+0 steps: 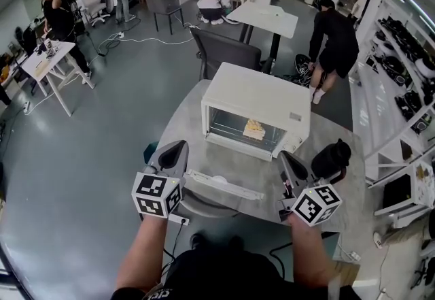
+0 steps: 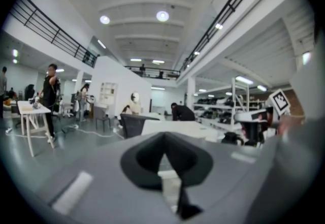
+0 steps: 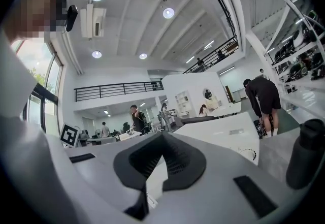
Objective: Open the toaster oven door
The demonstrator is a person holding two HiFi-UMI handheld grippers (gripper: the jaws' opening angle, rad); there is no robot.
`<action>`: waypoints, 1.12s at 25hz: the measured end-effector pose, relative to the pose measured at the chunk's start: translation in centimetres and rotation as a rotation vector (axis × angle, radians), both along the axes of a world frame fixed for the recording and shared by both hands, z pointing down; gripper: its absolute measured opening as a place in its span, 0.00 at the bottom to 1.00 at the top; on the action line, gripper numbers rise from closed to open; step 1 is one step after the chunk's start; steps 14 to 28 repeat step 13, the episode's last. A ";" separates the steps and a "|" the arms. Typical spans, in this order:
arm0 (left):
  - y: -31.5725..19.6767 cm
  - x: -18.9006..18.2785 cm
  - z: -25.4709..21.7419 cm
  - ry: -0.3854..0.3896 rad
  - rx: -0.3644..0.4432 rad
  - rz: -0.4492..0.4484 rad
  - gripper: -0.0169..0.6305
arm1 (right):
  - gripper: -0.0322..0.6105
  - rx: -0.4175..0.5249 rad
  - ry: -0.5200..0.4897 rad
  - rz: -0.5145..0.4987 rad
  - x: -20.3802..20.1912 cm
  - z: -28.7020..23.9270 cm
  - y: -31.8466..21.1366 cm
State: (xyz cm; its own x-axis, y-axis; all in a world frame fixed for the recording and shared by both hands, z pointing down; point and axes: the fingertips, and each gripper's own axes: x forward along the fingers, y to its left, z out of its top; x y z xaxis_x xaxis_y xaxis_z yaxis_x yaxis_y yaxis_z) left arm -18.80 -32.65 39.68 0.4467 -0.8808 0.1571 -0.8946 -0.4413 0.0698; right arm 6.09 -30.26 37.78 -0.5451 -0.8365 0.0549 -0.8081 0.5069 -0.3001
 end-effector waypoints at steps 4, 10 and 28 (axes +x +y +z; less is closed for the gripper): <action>0.1 0.1 0.5 0.008 -0.008 0.004 0.04 | 0.04 -0.008 0.003 -0.004 -0.1 0.6 0.3; 0.0 0.6 0.5 0.001 -0.017 0.022 0.04 | 0.04 -0.011 0.008 0.013 0.3 0.2 0.1; -0.1 0.7 0.6 -0.004 -0.017 0.028 0.04 | 0.04 -0.008 0.008 0.022 0.5 0.1 -0.1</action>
